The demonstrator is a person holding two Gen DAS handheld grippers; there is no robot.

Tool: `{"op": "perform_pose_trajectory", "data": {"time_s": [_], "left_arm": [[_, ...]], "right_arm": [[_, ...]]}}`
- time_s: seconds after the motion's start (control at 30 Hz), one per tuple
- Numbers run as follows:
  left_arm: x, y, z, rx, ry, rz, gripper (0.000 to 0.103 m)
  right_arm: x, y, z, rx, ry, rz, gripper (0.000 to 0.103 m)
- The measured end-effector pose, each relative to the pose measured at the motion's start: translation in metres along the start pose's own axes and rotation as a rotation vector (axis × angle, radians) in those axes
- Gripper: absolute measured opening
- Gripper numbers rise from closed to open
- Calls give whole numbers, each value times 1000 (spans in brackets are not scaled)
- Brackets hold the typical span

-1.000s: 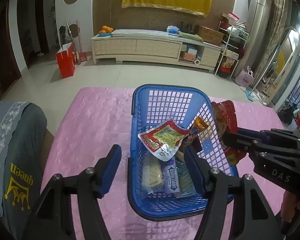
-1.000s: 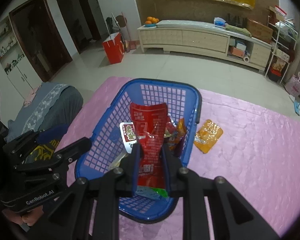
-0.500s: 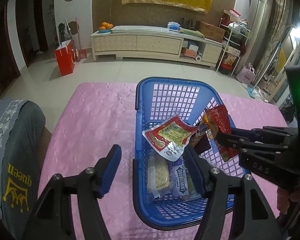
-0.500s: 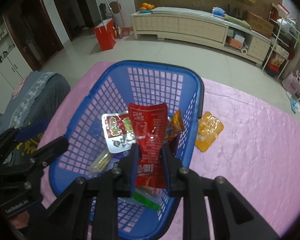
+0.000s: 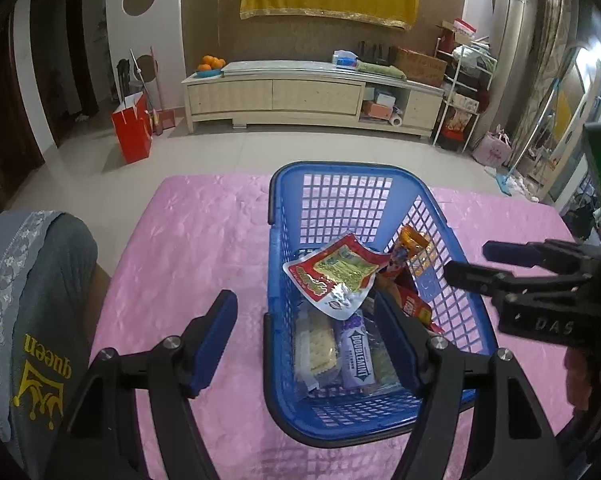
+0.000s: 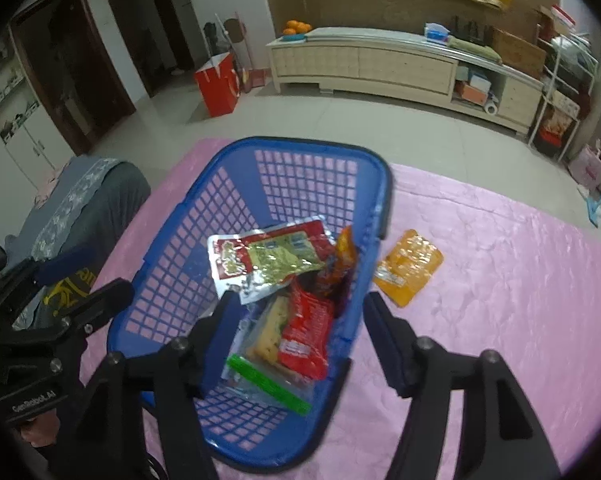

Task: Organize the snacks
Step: 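Move the right tool to the yellow-orange pouch on the mat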

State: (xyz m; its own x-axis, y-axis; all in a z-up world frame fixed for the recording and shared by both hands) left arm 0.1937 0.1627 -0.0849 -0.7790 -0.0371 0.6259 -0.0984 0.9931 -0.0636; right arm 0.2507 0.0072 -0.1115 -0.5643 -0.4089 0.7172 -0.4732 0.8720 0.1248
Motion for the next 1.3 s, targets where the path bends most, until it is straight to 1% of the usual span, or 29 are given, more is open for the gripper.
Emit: {"op": "perform_pose_trajectory", "data": {"time_s": [0.2, 0.33, 0.4, 0.47, 0.53, 0.57, 0.8, 0.87, 1.0, 1.17, 1.3], "left_arm": [[8, -18, -4, -15, -12, 24, 69], [7, -31, -7, -43, -4, 21, 69], [8, -38, -10, -61, -5, 20, 75], [8, -45, -15, -79, -14, 15, 75], [6, -51, -18, -90, -10, 22, 76], [4, -54, -19, -93, -6, 24, 76], [-24, -69, -28, -115, 68, 20, 76], [-32, -68, -29, -117, 85, 5, 76], [-51, -65, -32, -101, 126, 7, 76], [-76, -59, -35, -102, 172, -5, 76], [-93, -52, -36, -88, 204, -12, 76]], "right_arm": [[24, -21, -2, -21, -29, 41, 69], [35, -34, -1, -46, -33, 43, 70], [39, -43, -2, -75, -37, 43, 70], [41, -51, -2, -100, -33, 56, 70], [40, -63, -3, -126, -18, 100, 70], [39, -68, -2, -139, -7, 114, 70], [20, -94, -3, -225, 73, 128, 70], [14, -96, -3, -231, 90, 123, 70], [-1, -104, -4, -252, 120, 131, 71], [-25, -117, -2, -307, 165, 107, 71], [-47, -127, -2, -340, 203, 107, 71]]}}
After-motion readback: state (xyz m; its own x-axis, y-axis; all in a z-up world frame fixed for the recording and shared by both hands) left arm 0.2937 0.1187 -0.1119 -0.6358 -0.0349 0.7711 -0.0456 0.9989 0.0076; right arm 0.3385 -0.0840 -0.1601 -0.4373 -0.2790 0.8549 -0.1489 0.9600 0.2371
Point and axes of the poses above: each gripper's, at about its wrist camera, not at the fingertips, and x roughly against the way its jaws point, y to its left, z to its underside, the point moved 7 cm from there along -x, roughly the way its jaws point, and after that the axes turned 9 degrees about -y, right-handed, at the moved point
